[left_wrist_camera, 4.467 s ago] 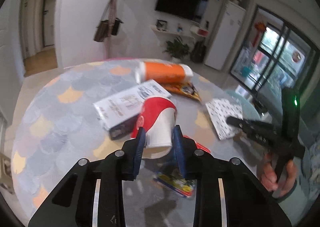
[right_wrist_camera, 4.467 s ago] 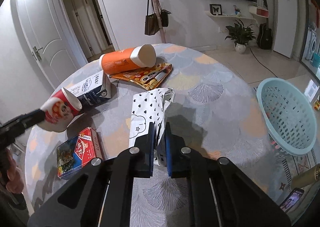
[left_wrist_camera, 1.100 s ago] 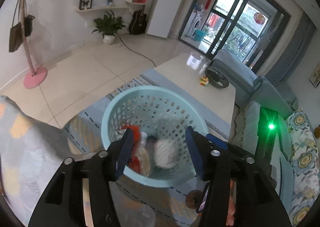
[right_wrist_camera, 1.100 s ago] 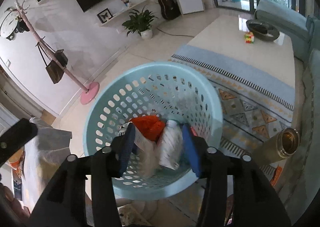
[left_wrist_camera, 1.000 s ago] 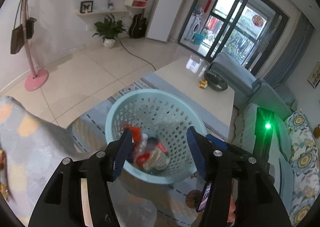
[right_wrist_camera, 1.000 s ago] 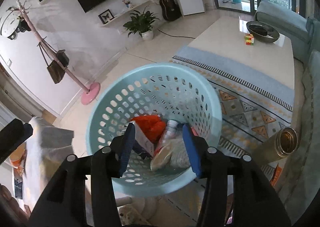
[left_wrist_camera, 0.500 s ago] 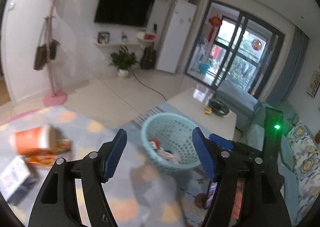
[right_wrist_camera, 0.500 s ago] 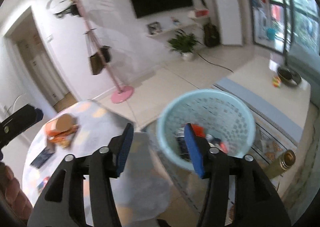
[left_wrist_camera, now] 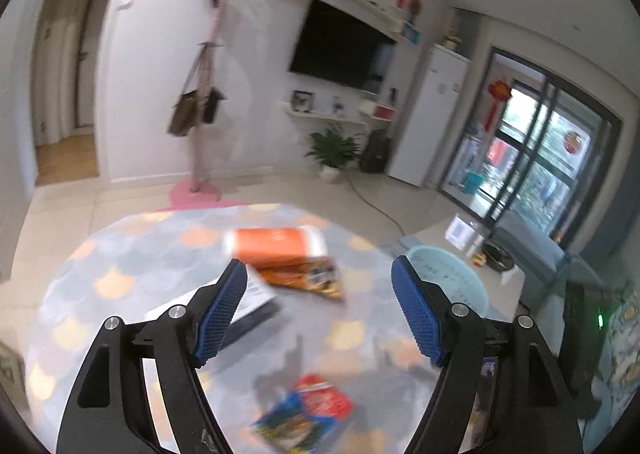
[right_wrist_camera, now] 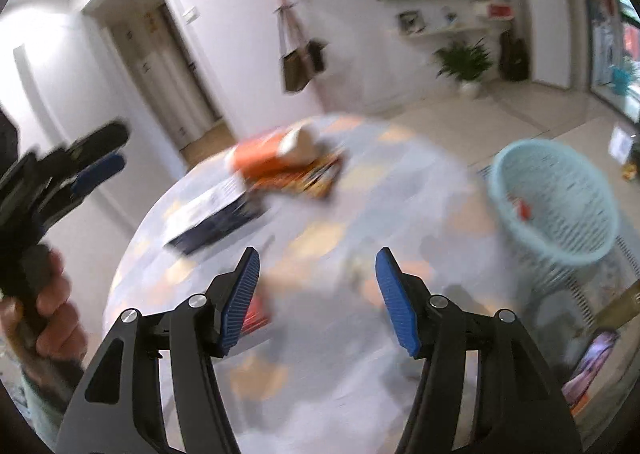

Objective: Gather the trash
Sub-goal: 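Move both tools back to the table toward the milk carton and tiger box, then grasp the white milk carton with the left tool while the right tool grasps the tiger-print box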

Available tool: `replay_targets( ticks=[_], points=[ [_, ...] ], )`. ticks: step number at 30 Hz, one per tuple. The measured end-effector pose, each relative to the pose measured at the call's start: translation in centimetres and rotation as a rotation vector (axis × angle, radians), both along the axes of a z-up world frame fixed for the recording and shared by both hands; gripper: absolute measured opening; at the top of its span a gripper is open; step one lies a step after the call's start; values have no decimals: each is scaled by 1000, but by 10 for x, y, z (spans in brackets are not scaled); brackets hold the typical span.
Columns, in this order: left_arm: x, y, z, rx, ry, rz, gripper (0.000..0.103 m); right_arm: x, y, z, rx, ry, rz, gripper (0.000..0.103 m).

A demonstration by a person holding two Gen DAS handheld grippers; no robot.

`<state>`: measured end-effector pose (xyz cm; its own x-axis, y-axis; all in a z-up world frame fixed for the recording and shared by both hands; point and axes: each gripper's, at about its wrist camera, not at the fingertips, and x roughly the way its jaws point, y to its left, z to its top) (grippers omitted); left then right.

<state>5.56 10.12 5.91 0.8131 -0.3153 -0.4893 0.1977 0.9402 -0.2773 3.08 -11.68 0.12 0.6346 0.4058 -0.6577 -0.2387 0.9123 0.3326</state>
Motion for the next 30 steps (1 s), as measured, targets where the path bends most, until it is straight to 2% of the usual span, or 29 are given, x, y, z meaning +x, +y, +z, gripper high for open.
replay_targets(
  ticks=[6, 10, 11, 15, 18, 21, 24, 27, 30],
  points=[
    [15, 54, -30, 9, 89, 73, 73, -10, 59, -47, 16, 169, 101, 57],
    [22, 84, -53, -21, 138, 102, 73, -5, 76, -66, 28, 236, 100, 57],
    [24, 92, -59, -30, 152, 109, 73, -4, 79, -66, 29, 229, 84, 59],
    [34, 106, -73, -32, 187, 115, 73, 10, 86, -68, 69, 252, 49, 84],
    [41, 111, -81, -29, 199, 114, 73, 19, 102, -66, 62, 252, 3, 89],
    [52, 118, -85, -46, 212, 111, 73, 28, 123, -66, -15, 225, -38, 94],
    [64, 119, -89, -56, 232, 87, 73, 26, 145, -68, -159, 181, -52, 94],
    [79, 110, -91, -37, 248, 37, 73, 17, 152, -70, -264, 138, 17, 89],
    [92, 97, -96, -13, 277, -30, 73, 10, 142, -68, -257, 129, 73, 76]
  ],
)
